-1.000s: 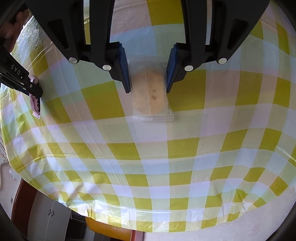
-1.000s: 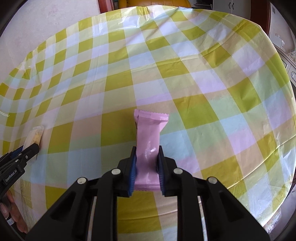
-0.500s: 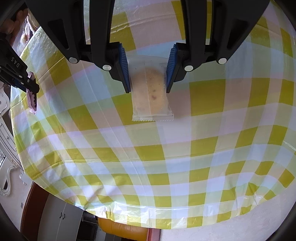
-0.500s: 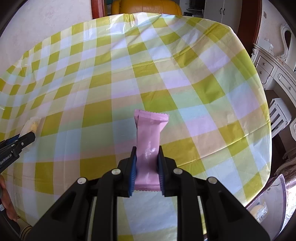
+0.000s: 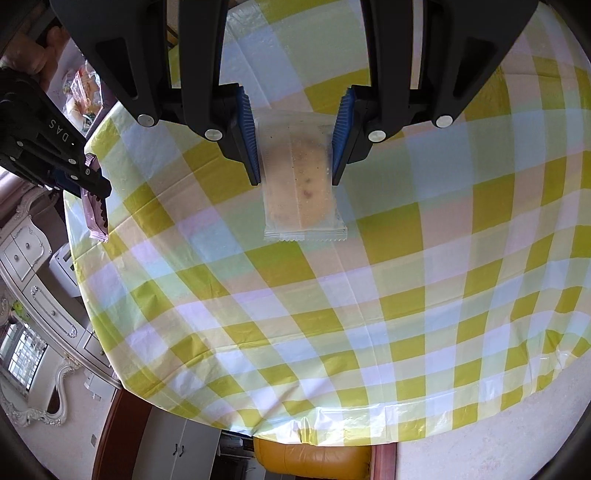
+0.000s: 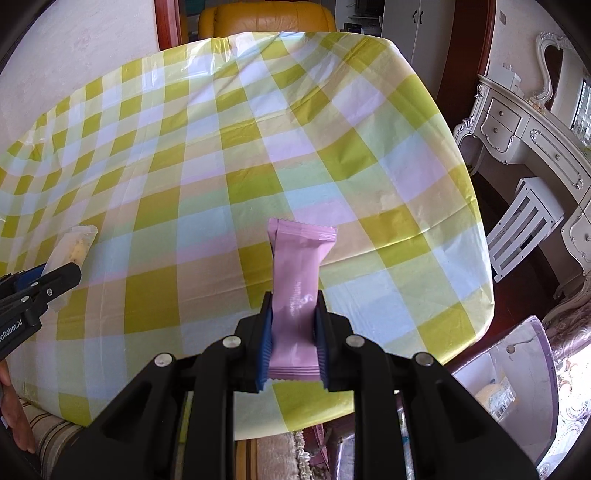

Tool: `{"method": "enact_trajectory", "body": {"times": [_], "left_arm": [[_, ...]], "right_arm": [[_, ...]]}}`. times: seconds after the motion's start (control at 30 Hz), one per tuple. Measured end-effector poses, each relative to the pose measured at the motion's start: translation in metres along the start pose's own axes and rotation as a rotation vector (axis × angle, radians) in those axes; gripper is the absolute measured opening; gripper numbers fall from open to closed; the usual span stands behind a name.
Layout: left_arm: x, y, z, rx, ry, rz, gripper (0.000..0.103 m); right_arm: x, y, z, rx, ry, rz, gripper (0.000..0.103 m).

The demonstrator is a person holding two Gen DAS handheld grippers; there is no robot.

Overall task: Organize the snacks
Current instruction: 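Carry the pink bar with the right gripper over the white box while the left carries the cake packet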

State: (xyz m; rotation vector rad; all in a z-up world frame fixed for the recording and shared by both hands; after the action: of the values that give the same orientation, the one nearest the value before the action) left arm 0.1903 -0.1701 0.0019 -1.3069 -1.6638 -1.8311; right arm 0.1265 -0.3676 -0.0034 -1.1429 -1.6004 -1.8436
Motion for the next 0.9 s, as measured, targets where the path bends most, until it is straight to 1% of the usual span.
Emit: {"method": "enact_trajectory", "body": {"times": [0.23,0.63,0.9], "left_arm": [[0.007,-0.009,-0.045,-0.067,-0.057,0.016,0.036],[0.018,-0.028,-0.119,-0.181,-0.165,0.061,0.036],[0.015,-0.042,-0.163,-0.231,-0.255,0.131,0.036]], "right_arm": [[0.013,-0.015,-0.028,-0.03,-0.019,0.0,0.021],[0.022,-0.053,-0.08,-0.079,-0.063,0.043,0.021],[0.028,-0.075,-0.113,-0.117,-0.089,0.061,0.021]]}}
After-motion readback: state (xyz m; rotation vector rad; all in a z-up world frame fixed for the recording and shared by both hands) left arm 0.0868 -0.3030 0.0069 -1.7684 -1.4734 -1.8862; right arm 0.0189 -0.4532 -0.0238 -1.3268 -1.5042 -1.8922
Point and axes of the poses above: each gripper's, at about its wrist camera, not at the fingertips, and x roughly against the way its jaws point, z to its left, y to its top, the point moved 1 cm from there along -x, roughly the way its jaws point, and after that the axes turned 1 degree about -x, right-handed, at the moved point
